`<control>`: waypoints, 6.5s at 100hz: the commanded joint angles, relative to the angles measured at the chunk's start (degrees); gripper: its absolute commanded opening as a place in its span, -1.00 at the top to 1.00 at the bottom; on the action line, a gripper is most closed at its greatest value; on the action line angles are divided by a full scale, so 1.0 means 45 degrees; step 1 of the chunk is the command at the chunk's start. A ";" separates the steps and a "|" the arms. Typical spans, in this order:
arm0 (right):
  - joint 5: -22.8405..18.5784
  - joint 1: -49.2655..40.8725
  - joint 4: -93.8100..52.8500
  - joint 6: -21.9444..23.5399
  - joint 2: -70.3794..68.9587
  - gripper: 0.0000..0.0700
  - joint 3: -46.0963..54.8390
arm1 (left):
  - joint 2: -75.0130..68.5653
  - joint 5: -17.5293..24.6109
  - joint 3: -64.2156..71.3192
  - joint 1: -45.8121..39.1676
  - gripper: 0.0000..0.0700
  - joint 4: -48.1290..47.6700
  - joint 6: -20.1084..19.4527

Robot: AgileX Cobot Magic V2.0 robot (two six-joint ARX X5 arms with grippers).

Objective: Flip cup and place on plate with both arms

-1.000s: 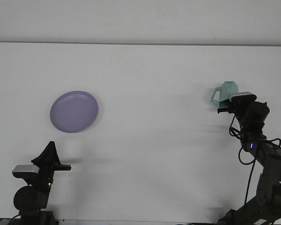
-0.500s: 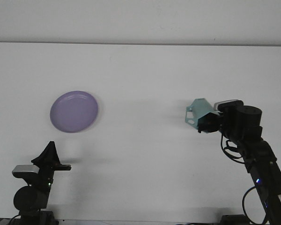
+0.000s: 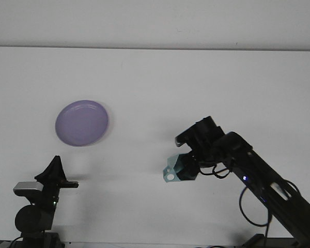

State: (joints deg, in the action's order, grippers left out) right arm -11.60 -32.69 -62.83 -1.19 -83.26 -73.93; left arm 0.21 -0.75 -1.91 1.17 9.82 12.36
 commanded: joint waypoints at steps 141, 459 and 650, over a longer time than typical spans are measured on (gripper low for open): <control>0.1491 0.1637 0.1428 -0.0505 0.3293 -0.23 -0.2016 | 0.1156 0.2511 -0.2336 -0.0005 0.96 -0.2453 0.1846; 0.1928 0.5197 1.1268 0.1069 1.3163 -0.18 1.0501 | 2.4616 0.3269 -2.5252 0.5610 0.96 -1.7748 -0.3512; 0.1923 0.5197 1.1142 0.1025 1.3163 -0.18 1.0501 | 2.4844 0.0913 -2.5281 -0.1146 -0.37 -1.7874 -0.3847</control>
State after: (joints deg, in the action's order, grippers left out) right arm -3.03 -9.30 -12.97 2.87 -23.97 -26.35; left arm 115.26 2.92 -114.21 -3.22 -70.43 -5.34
